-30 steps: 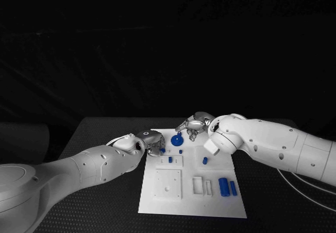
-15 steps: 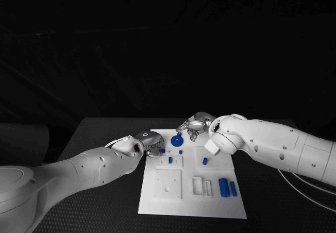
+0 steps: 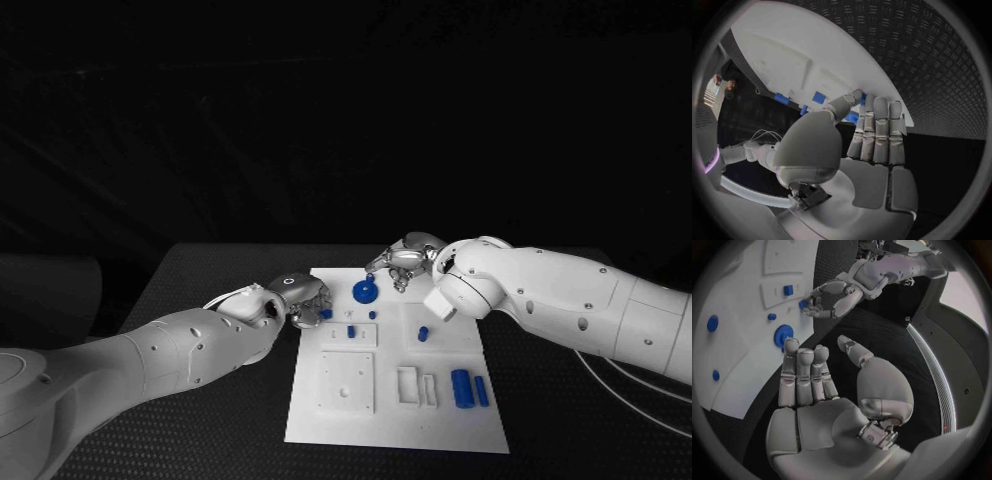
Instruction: Assemble the parts on the task board
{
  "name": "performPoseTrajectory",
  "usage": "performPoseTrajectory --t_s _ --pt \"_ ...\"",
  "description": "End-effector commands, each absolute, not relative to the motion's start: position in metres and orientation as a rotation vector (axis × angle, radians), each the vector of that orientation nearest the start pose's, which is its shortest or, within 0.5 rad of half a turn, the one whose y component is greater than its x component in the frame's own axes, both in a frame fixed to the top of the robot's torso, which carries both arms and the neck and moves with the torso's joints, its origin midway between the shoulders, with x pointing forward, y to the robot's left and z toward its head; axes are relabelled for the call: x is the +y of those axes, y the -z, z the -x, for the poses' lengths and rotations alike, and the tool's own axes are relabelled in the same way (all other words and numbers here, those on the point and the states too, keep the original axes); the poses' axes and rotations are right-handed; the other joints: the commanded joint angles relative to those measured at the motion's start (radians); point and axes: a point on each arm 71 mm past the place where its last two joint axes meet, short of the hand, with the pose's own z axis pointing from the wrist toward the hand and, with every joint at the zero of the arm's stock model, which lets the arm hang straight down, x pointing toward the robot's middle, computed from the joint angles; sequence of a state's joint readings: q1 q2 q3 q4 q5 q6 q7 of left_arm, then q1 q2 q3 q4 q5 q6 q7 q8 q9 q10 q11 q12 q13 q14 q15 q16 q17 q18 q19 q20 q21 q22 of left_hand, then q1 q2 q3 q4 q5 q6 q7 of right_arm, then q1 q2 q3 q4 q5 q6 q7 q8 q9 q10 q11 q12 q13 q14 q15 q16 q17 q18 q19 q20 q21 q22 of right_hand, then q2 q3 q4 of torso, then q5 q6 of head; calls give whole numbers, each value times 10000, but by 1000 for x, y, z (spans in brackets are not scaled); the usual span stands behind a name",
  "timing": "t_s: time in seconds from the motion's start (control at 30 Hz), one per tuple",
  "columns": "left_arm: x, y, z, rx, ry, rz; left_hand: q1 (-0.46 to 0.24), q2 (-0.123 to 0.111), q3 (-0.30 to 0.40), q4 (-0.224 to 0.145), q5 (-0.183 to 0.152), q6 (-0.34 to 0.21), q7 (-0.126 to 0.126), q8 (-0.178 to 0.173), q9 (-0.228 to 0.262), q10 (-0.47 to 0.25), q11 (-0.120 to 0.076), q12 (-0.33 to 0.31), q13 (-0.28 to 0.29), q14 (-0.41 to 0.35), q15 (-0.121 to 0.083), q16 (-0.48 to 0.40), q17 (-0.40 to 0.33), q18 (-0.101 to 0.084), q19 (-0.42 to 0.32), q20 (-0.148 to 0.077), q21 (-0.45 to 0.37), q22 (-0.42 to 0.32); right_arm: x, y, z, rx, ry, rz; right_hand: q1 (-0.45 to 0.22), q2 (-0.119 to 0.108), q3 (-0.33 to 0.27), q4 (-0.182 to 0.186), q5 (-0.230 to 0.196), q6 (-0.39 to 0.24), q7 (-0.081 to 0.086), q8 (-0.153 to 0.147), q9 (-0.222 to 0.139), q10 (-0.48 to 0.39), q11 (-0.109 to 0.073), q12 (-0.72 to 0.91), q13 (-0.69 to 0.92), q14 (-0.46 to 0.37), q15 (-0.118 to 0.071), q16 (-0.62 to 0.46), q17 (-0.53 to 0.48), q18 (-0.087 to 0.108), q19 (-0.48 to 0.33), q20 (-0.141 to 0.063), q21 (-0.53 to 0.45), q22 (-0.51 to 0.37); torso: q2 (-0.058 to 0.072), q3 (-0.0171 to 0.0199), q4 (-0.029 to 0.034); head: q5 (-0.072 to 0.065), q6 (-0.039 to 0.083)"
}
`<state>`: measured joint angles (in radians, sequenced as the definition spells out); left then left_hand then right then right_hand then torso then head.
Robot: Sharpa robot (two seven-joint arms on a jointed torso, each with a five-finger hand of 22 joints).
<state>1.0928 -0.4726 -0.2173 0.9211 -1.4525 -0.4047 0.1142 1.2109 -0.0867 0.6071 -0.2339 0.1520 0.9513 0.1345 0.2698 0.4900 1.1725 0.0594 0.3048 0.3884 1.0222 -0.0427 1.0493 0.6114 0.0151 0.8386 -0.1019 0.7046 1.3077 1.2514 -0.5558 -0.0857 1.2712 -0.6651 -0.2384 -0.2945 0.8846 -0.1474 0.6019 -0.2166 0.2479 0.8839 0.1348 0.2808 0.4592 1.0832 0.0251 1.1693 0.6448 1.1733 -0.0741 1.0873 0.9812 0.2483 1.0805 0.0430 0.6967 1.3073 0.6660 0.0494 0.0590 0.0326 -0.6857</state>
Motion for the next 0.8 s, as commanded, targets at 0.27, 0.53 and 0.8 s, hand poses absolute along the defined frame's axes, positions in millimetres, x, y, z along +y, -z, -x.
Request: performPoseTrajectory --t_s 0.27,0.53,0.8 --pt "174 304 -526 17507 5895 -2625 -118 -22 58 27 36 68 15 65 5 98 3 -57 22 75 -3 -46 -16 16 115 -384 22 191 -134 214 -528 20468 -8511 -6233 -58 -5 40 -10 38 5 45 -40 -15 -59 2 12 24 11 -71 45 16 135 -100 6 60 219 12 4 -5 52 45" --pt "169 282 -527 17186 6400 -2206 -121 -26 68 33 34 69 14 66 3 117 2 -88 12 88 -5 -51 -19 20 125 -386 20 190 -134 216 -532 20517 -8506 -6489 -55 -2 44 -10 33 6 45 -40 -15 -60 2 7 34 9 -71 45 18 135 -105 5 66 218 7 9 -13 67 84" --pt "162 244 -526 16692 6996 -2130 -127 -50 76 34 -1 87 8 78 2 171 -4 -137 -3 112 -10 -63 -26 25 144 -389 16 190 -129 226 -530 20875 -8579 -6882 -51 1 48 -12 25 5 45 -42 -16 -64 2 1 46 4 -71 45 21 135 -115 6 73 217 -2 16 7 31 167"
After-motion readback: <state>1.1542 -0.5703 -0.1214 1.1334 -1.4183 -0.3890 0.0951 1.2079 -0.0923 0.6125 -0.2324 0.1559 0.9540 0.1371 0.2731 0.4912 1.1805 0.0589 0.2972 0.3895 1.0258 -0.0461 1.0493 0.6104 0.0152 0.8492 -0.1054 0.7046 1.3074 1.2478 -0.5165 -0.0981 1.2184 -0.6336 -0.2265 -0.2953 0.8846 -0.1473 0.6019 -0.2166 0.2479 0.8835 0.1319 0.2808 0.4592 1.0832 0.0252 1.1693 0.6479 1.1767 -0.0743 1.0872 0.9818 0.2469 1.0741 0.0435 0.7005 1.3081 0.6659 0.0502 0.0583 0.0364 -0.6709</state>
